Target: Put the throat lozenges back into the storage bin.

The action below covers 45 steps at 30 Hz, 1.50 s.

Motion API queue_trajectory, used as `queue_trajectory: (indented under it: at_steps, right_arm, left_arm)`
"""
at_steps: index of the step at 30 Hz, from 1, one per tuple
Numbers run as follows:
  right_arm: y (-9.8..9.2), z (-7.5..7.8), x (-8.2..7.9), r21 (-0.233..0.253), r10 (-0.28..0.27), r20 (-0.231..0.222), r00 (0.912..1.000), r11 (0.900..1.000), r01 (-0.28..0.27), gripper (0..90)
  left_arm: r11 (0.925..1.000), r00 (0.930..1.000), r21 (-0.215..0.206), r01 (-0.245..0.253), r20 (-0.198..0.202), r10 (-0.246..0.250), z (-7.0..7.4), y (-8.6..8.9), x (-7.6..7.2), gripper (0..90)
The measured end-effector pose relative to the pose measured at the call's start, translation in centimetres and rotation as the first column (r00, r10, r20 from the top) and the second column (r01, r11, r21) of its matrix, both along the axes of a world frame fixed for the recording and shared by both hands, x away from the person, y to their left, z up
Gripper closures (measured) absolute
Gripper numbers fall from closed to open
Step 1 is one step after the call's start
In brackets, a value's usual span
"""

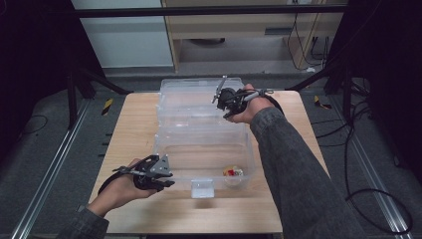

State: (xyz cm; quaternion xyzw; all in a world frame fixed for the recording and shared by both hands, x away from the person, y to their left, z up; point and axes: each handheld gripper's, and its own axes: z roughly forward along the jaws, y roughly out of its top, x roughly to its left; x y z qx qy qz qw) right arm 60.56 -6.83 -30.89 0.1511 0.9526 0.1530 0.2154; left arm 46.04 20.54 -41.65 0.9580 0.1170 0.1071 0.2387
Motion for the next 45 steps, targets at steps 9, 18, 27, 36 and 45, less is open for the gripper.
queue_trajectory:
  at_steps: [9, 18, 27, 36, 45]
  right_arm:
    - [-0.2, 0.0, 0.1, -0.007, 0.000, 0.020, 0.9998, 1.000, 0.000, 72.2]
    - [-0.2, -0.1, 0.3, -0.025, 0.024, 0.021, 0.9995, 0.999, -0.024, 73.1]
    - [-0.2, -0.1, 0.3, -0.030, 0.043, 0.029, 0.9986, 0.999, -0.042, 73.9]
    - [-0.1, -0.1, 0.4, -0.033, 0.043, 0.035, 0.9985, 0.999, -0.042, 74.0]
    - [0.0, 0.0, 0.2, -0.014, 0.056, 0.031, 0.9980, 0.998, -0.055, 76.7]
  left_arm:
    - [1.0000, 0.9999, -0.002, -0.007, -0.008, 0.007, -0.2, 0.4, 0.4, 74.6]
    - [0.9999, 0.9998, -0.003, -0.011, -0.016, 0.011, -0.4, -0.3, 0.5, 73.4]
    - [1.0000, 0.9995, 0.002, -0.007, -0.030, 0.007, -0.6, -0.8, 0.7, 73.5]
    - [0.9999, 0.9985, 0.007, -0.014, -0.052, 0.014, -0.5, -0.9, 1.1, 74.5]
    - [0.9994, 0.9987, -0.009, -0.033, -0.040, 0.032, -0.6, -0.9, 0.9, 73.9]
